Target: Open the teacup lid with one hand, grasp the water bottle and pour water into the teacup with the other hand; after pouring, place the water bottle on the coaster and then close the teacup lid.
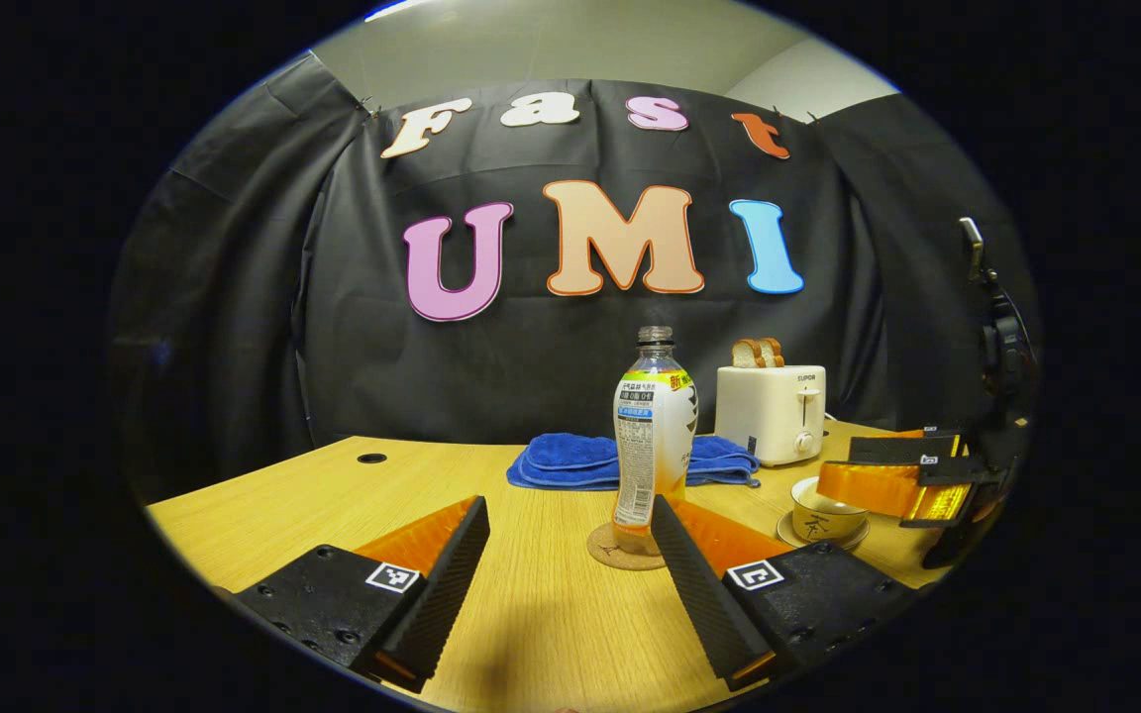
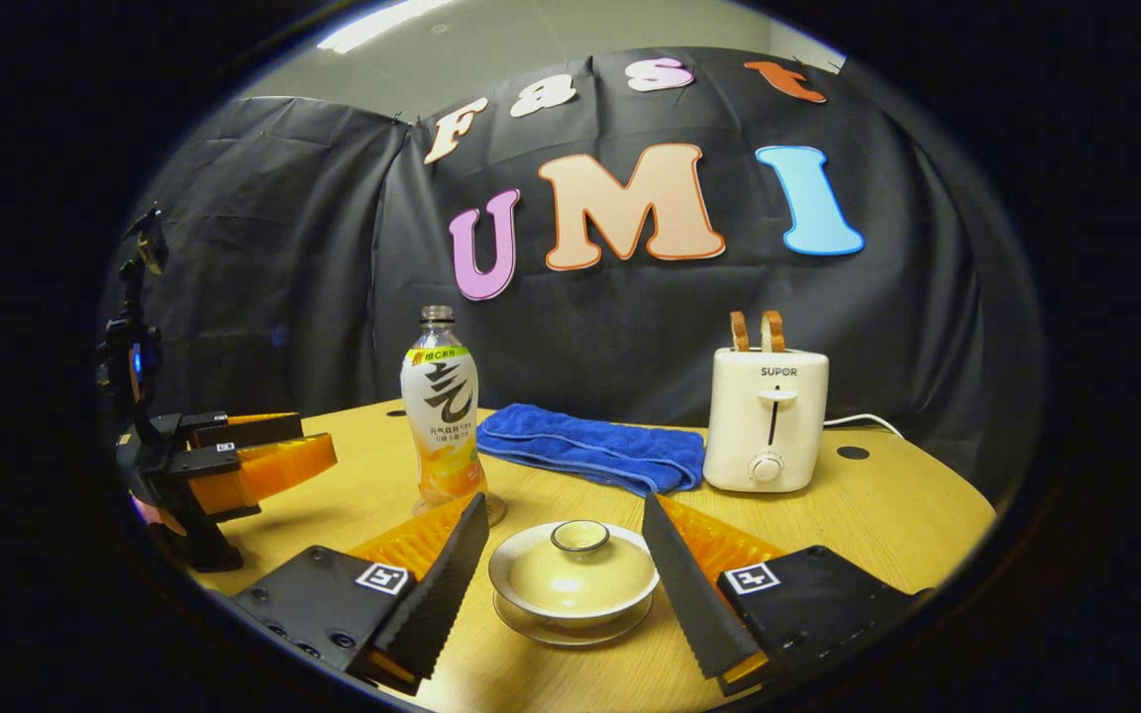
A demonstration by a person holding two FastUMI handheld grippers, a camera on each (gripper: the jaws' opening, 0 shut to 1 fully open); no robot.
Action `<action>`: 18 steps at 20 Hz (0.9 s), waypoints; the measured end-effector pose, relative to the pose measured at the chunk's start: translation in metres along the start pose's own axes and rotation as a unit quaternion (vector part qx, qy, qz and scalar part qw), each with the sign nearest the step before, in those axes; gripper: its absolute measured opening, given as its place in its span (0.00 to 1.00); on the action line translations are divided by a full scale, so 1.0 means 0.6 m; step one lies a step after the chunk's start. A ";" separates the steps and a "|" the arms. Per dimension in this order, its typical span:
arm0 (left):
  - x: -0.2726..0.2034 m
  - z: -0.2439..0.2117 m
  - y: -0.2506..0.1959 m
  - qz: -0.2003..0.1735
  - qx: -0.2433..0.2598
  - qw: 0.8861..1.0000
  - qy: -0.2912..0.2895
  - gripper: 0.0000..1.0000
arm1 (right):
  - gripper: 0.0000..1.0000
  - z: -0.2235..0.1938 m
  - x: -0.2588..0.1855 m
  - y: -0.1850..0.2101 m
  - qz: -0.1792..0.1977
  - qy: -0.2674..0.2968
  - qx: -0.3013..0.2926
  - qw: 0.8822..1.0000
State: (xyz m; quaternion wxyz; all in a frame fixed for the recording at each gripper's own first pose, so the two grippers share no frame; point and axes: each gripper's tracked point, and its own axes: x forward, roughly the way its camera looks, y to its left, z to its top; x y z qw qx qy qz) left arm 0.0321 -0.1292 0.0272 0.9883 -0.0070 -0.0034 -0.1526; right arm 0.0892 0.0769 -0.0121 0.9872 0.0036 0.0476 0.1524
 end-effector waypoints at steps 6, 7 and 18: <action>0.000 0.000 0.002 0.005 0.001 1.000 0.000 0.96 | 0.96 0.015 -0.055 -0.026 -0.035 -0.038 -0.003 0.999; 0.000 -0.001 0.002 0.005 0.001 1.000 0.000 0.96 | 0.98 0.017 -0.062 -0.033 -0.042 -0.041 -0.003 0.998; -0.023 0.000 0.029 0.045 0.002 0.999 0.001 0.96 | 0.98 0.019 -0.142 -0.143 -0.186 -0.048 -0.003 0.981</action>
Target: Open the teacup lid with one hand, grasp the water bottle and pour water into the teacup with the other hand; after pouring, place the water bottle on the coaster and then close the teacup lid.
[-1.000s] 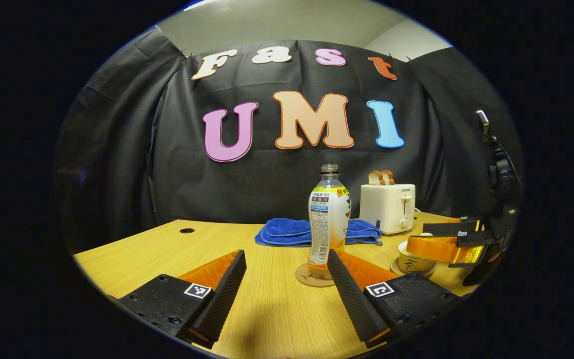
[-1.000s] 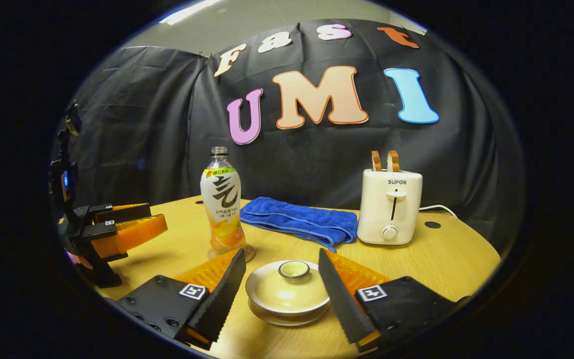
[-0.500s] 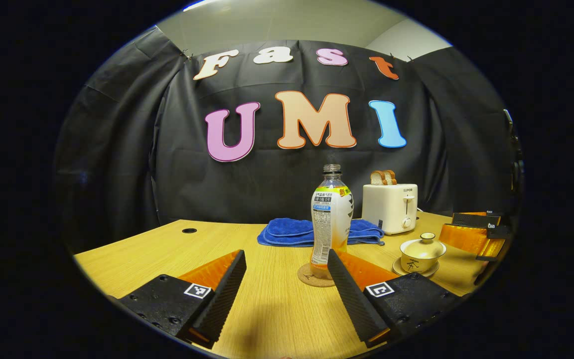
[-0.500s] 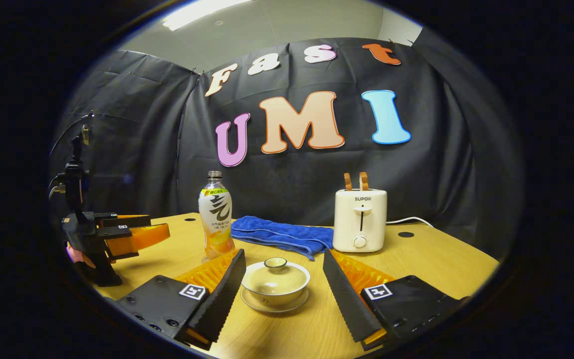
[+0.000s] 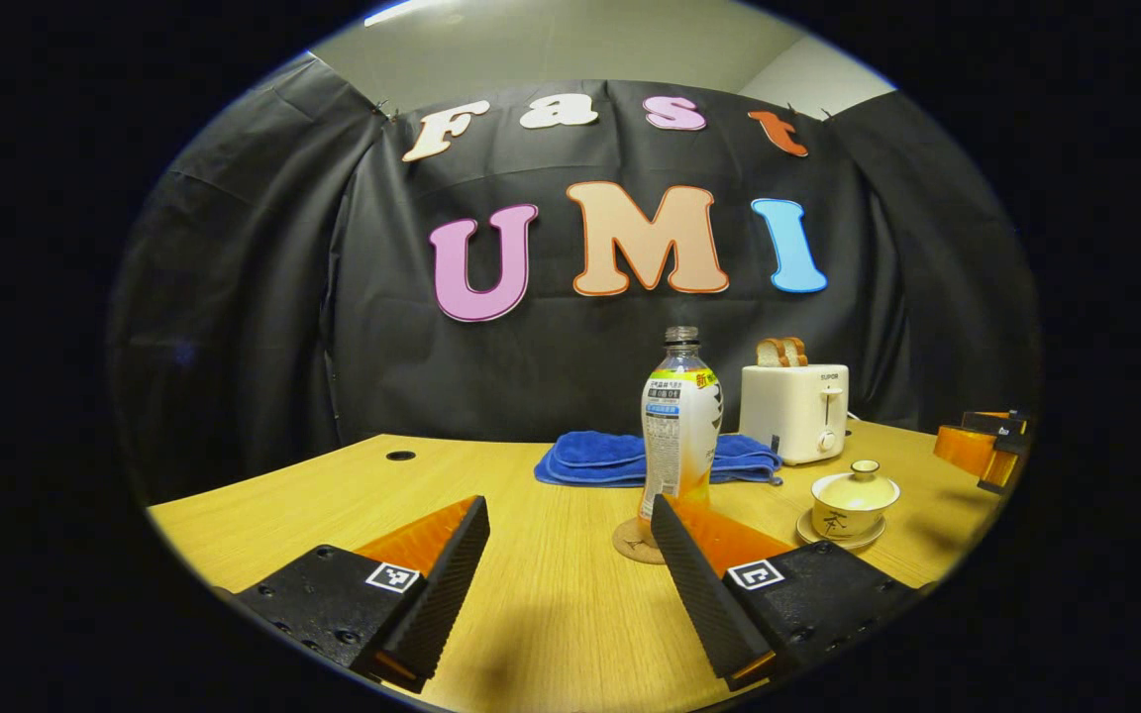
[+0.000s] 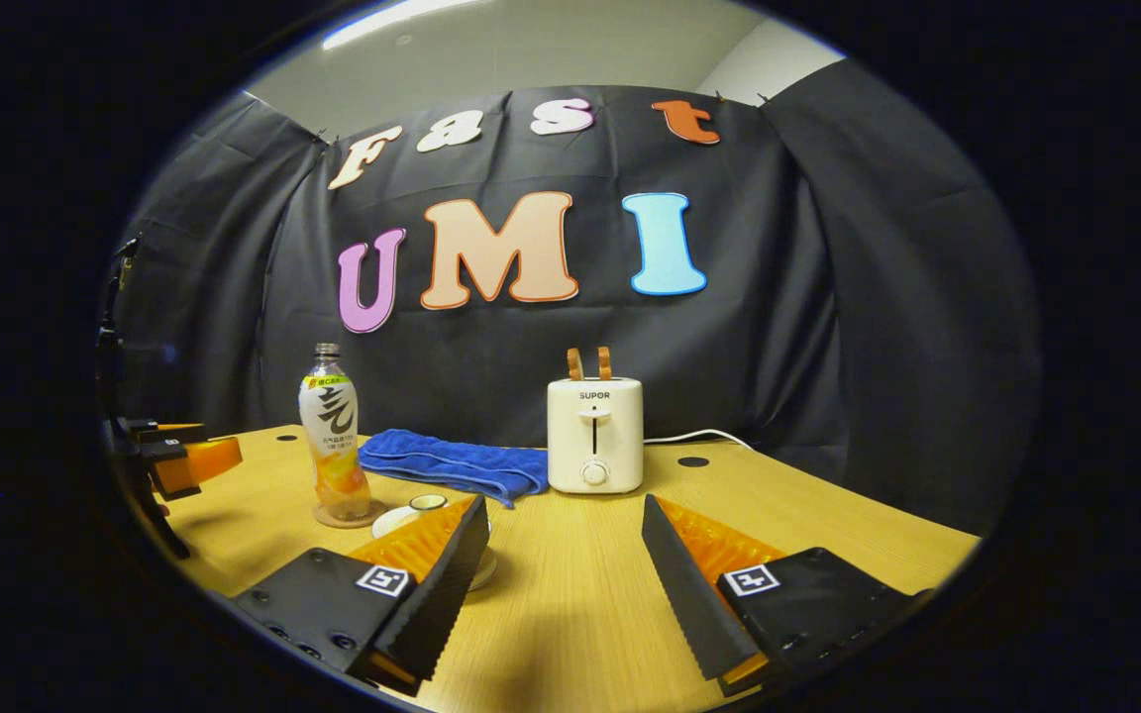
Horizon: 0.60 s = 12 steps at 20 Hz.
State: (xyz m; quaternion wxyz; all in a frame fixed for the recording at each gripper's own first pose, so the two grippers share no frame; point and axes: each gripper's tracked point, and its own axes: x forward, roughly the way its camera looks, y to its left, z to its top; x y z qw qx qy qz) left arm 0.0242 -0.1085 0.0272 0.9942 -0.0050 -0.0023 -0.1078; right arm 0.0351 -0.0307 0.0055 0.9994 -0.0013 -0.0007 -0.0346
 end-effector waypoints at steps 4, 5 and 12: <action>-0.015 0.000 0.015 0.022 0.001 1.000 0.000 0.96 | 0.98 0.001 -0.007 -0.009 -0.010 -0.001 0.000 1.000; -0.018 0.000 0.016 0.023 0.001 1.000 0.000 0.96 | 0.98 0.001 -0.009 -0.009 -0.009 -0.001 0.000 1.000; -0.021 0.000 0.018 0.029 0.001 1.000 0.000 0.96 | 0.98 0.000 -0.010 -0.013 -0.015 -0.002 -0.001 1.000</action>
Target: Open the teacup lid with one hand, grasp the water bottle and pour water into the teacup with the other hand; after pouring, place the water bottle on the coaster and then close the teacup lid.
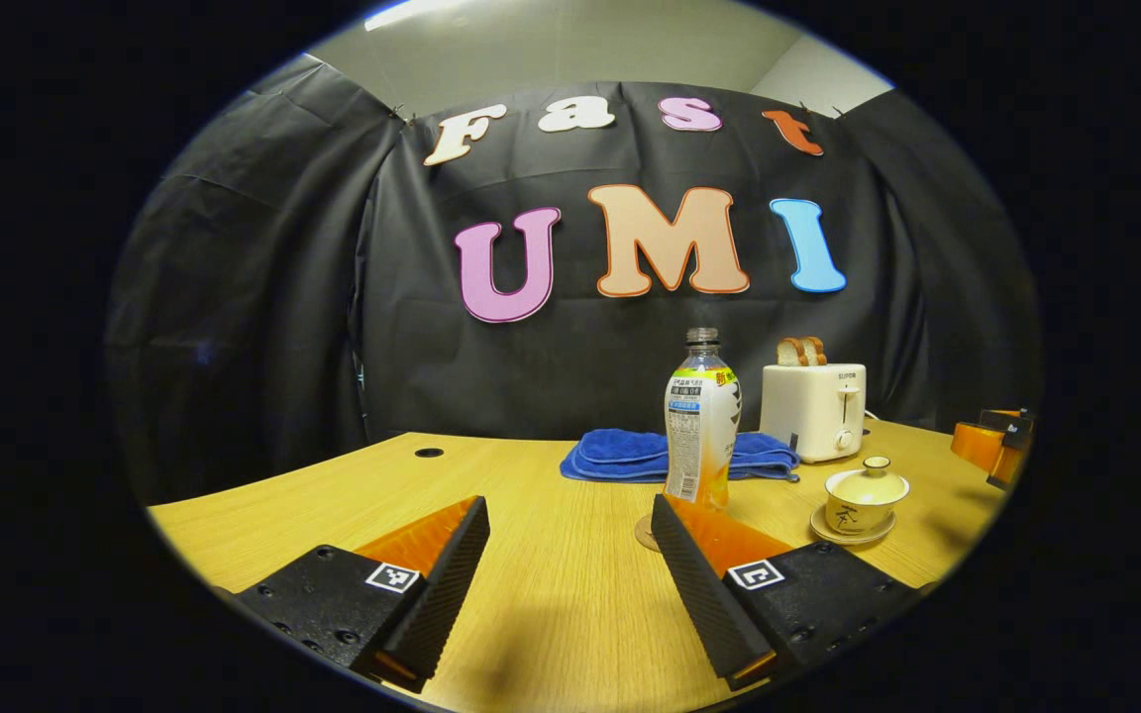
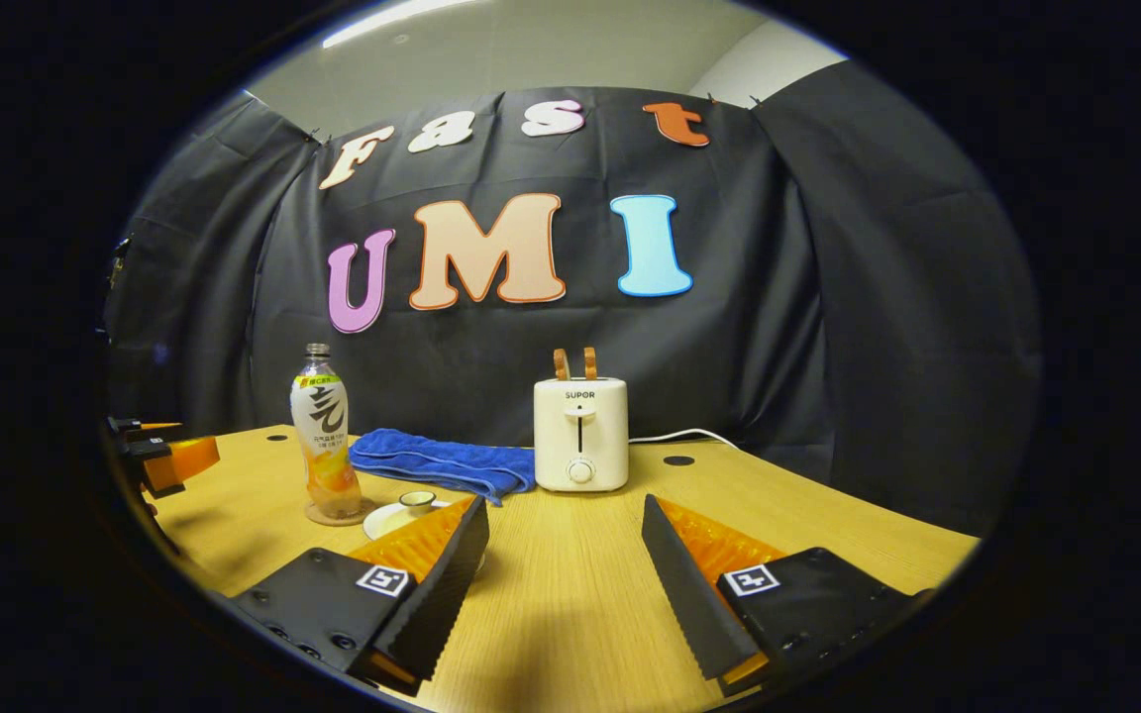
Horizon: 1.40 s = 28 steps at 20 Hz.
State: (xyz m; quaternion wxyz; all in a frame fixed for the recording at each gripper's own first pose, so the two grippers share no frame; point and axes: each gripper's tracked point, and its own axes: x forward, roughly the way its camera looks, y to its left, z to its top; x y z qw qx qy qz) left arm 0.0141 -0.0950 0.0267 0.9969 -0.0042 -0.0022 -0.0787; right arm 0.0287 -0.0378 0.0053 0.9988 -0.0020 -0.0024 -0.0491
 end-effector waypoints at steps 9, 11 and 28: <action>0.001 -0.001 0.002 0.002 0.001 1.000 0.000 0.96 | 0.98 0.000 0.000 0.000 0.000 0.000 0.000 1.000; 0.000 -0.001 0.003 0.005 0.001 1.000 0.001 0.96 | 0.98 0.000 0.000 0.000 0.000 0.000 0.000 1.000; -0.002 0.000 0.019 0.035 0.002 0.999 0.001 0.96 | 0.98 -0.001 0.001 0.000 0.001 -0.001 0.000 1.000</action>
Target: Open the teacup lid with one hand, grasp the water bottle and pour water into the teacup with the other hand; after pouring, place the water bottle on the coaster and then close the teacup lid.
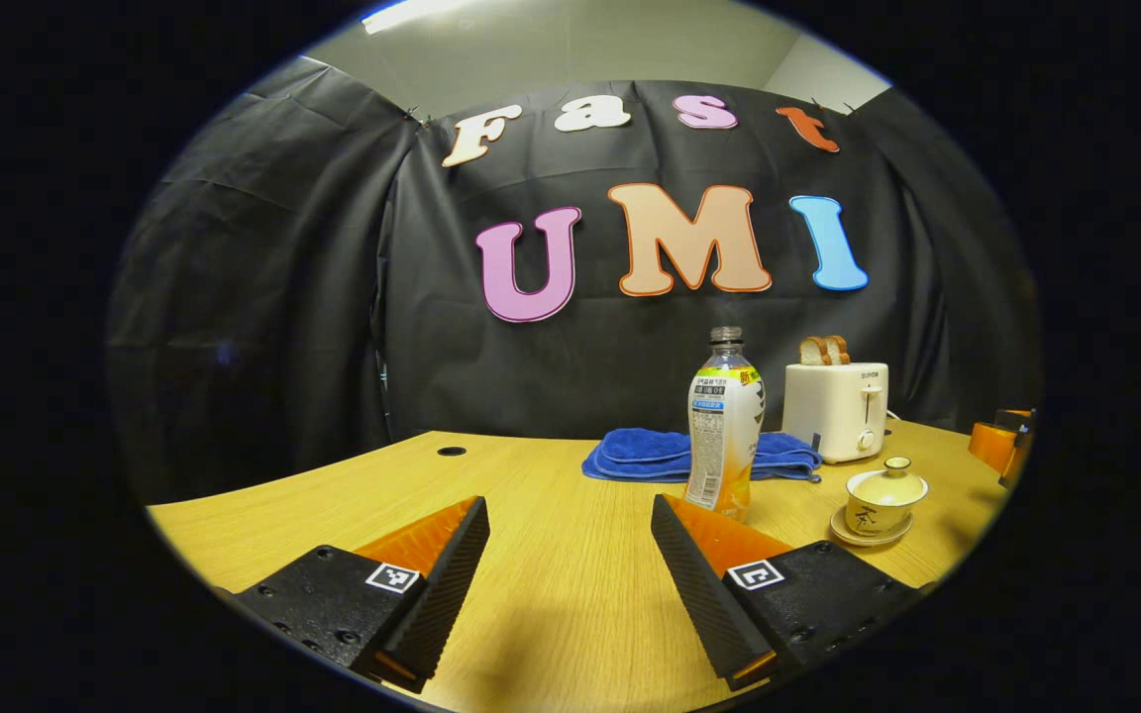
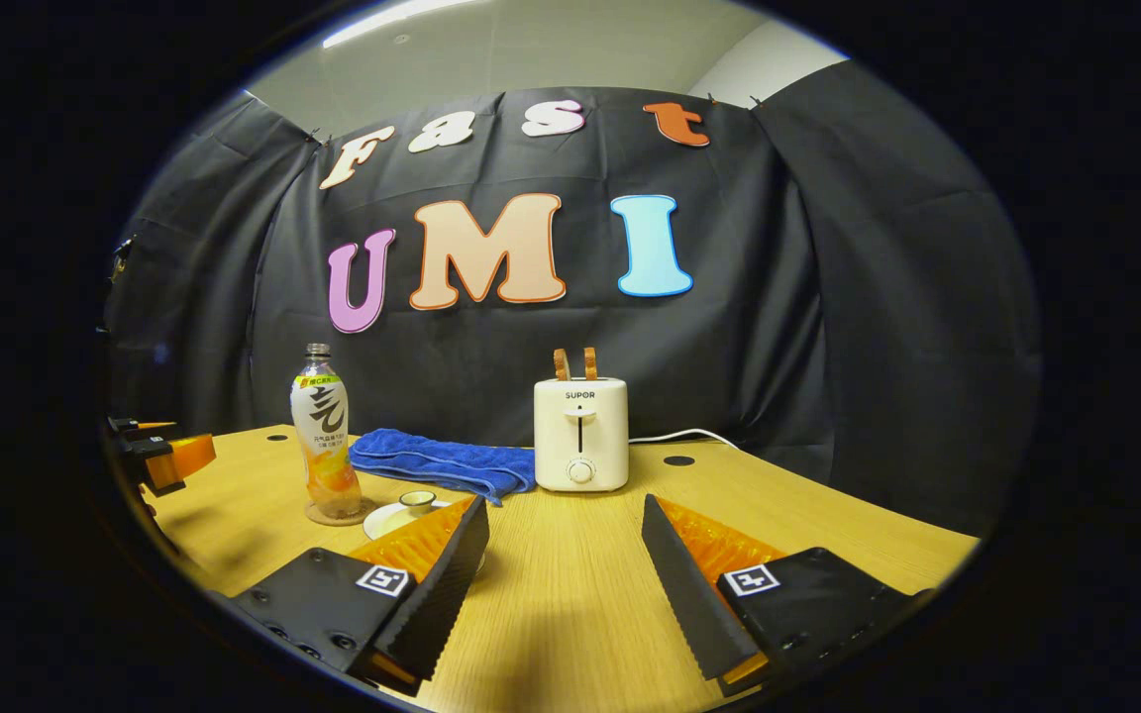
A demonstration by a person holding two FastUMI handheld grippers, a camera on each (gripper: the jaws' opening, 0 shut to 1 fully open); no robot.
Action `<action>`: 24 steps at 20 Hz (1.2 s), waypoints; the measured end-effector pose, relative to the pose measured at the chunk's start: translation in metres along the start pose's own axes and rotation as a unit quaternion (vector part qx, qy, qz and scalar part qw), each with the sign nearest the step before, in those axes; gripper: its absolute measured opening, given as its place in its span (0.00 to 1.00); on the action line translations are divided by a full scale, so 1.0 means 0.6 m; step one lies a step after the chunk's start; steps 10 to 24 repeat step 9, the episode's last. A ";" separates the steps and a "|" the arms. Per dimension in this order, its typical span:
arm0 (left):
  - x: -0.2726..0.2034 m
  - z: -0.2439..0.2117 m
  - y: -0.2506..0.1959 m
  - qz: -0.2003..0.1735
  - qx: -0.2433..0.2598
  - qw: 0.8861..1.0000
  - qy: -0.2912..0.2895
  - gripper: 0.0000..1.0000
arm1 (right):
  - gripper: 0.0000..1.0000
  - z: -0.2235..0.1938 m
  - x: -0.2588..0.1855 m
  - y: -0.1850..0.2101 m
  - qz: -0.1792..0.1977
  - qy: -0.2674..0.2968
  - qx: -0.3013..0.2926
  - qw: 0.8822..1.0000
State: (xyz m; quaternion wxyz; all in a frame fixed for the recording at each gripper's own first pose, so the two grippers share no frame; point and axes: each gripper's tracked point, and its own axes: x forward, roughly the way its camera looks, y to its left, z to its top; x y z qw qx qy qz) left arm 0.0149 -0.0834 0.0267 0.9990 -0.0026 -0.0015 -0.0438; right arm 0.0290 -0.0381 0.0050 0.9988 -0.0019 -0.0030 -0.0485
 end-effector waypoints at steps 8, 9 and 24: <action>0.000 -0.001 -0.001 -0.002 0.000 1.000 0.000 0.96 | 0.98 0.000 -0.001 0.000 0.000 0.000 0.000 1.000; 0.000 -0.002 -0.001 -0.002 0.000 1.000 0.000 0.96 | 0.98 0.001 0.000 0.000 0.000 0.000 0.000 1.000; 0.000 -0.002 -0.001 -0.002 0.000 1.000 0.000 0.96 | 0.98 0.001 0.000 0.000 0.000 0.000 0.000 1.000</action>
